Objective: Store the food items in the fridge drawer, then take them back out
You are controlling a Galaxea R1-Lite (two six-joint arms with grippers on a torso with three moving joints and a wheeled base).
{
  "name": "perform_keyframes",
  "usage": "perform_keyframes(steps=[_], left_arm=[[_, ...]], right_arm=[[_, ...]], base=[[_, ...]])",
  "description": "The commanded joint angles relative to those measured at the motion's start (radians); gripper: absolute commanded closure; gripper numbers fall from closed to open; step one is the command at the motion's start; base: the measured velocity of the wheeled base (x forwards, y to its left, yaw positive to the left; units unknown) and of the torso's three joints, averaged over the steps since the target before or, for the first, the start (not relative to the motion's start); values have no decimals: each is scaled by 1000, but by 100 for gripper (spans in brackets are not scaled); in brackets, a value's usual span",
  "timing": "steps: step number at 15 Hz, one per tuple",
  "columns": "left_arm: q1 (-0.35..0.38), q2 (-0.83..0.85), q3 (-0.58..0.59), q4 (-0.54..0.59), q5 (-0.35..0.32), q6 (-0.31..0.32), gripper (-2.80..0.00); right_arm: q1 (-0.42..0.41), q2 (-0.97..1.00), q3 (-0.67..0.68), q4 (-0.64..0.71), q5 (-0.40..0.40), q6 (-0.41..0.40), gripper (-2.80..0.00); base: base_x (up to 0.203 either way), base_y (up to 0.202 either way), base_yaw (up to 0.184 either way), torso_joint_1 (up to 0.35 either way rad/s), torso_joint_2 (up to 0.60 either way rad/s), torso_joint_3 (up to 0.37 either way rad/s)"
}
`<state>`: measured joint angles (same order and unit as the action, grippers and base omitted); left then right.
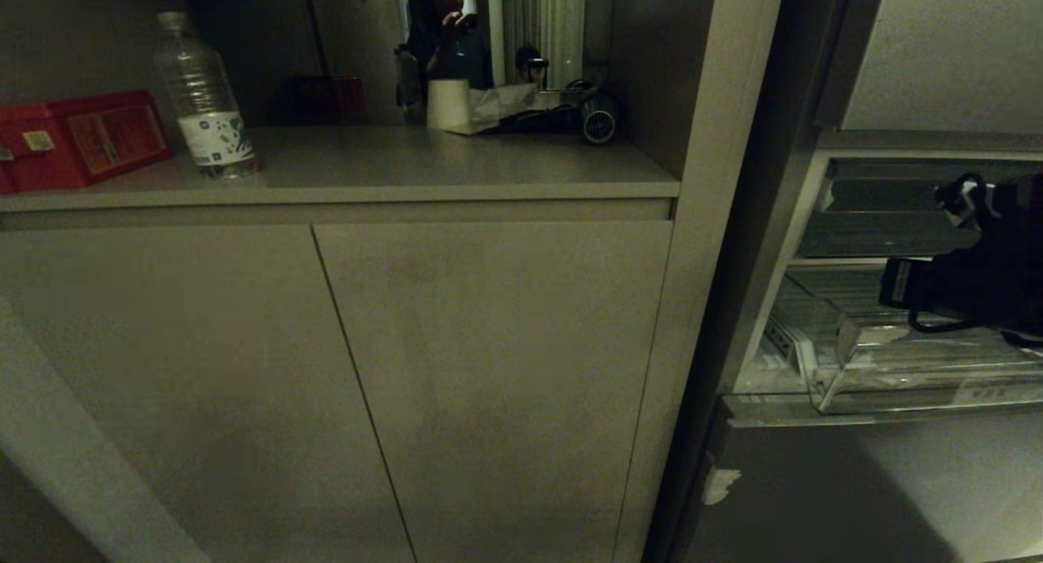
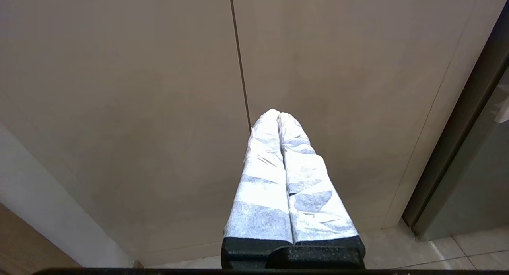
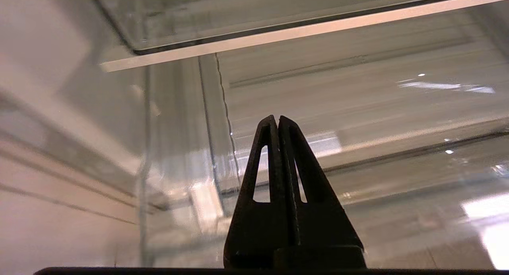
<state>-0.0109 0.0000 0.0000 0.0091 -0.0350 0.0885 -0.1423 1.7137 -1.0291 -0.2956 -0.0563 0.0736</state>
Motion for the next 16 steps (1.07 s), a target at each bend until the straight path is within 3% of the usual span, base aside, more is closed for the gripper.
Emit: perform_keyframes(steps=[1,9,16], left_arm=[[0,1,0,0,0,0,0],[0,2,0,0,0,0,0],[0,2,0,0,0,0,0]], right_arm=[[0,83,-43,9,-2,2,0],[-9,125,-142,174,-10,5,0],[-39,30,-156,349,-83,-4,0]], base=[[0,0,0,0,0,0],[0,0,0,0,0,0],[0,0,0,0,0,0]])
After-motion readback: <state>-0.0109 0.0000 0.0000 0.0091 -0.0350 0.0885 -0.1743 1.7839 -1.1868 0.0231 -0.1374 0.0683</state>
